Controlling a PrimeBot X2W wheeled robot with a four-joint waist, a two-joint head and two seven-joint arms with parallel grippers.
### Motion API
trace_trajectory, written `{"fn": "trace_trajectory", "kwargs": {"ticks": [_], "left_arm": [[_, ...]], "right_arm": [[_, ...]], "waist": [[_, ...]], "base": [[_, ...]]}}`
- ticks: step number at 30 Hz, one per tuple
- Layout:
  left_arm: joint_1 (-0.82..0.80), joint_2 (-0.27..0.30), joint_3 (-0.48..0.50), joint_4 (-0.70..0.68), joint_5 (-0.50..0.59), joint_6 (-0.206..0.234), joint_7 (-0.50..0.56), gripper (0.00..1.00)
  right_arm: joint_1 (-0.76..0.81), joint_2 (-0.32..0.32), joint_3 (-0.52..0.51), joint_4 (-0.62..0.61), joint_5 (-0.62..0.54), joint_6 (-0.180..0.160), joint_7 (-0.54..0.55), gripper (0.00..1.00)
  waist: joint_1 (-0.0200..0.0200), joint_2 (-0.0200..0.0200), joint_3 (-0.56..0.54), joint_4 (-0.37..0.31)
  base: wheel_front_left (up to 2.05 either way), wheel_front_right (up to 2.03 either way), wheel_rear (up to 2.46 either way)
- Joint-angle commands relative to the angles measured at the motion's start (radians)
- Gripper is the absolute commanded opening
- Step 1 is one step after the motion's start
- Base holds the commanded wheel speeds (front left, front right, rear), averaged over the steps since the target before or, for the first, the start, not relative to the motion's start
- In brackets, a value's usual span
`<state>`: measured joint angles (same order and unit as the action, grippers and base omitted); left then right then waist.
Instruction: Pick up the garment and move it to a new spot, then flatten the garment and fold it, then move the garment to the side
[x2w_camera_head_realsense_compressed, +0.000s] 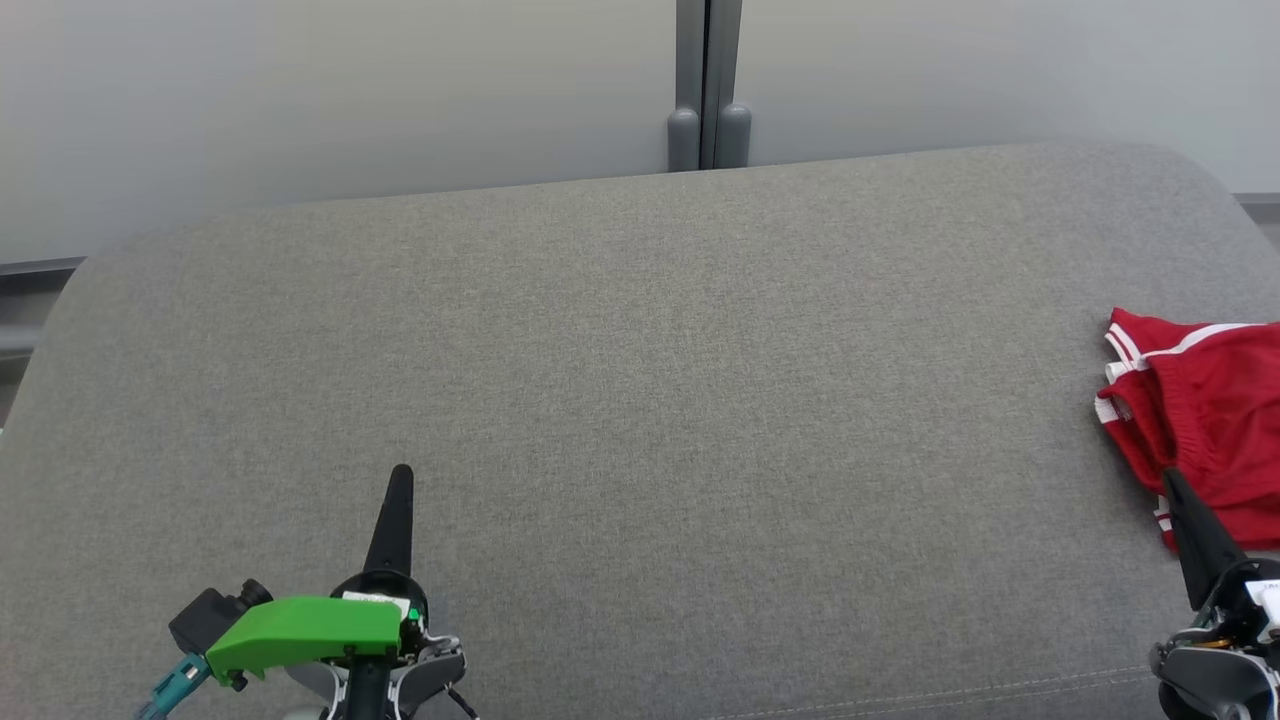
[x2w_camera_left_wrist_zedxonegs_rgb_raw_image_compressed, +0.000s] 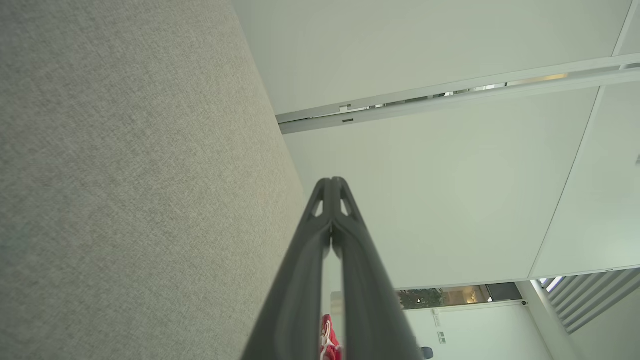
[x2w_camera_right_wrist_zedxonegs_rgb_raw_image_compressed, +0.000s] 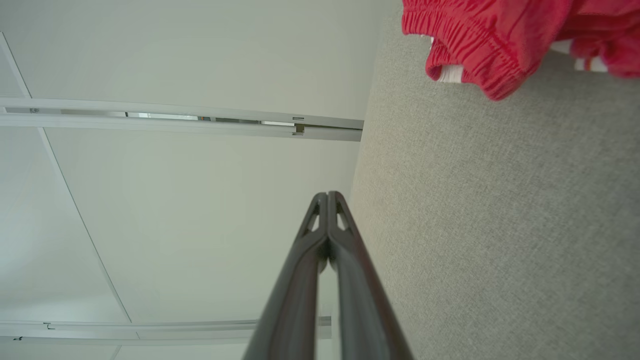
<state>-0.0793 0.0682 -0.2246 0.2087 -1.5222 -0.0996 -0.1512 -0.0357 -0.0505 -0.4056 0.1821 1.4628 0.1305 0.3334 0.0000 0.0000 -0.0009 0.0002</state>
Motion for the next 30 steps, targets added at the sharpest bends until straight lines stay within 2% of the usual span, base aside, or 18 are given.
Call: {"fn": "trace_trajectory", "kwargs": {"ticks": [1,19,30], "left_arm": [[-0.020,-0.005,0.007,0.001,-0.027,-0.010,0.003,0.00],[-0.022,-0.020,0.013,0.008,-0.128,-0.037,0.008,0.00],[-0.019,-0.019,0.013,0.007,-0.124,-0.034,0.008,0.00]], "right_arm": [[-0.011,-0.002,-0.008,0.001,0.026,0.000,0.011,0.00],[-0.011,0.000,-0.041,0.013,0.146,0.000,0.052,0.00],[-0.010,0.000,-0.040,0.012,0.142,0.000,0.051,0.00]], "waist": [[0.0000,0.0000,0.000,0.000],[0.0000,0.0000,0.004,0.000],[0.0000,0.0000,0.004,0.000]], "base": [[0.00,0.00,0.00],[0.00,0.00,0.00],[0.00,0.00,0.00]]}}
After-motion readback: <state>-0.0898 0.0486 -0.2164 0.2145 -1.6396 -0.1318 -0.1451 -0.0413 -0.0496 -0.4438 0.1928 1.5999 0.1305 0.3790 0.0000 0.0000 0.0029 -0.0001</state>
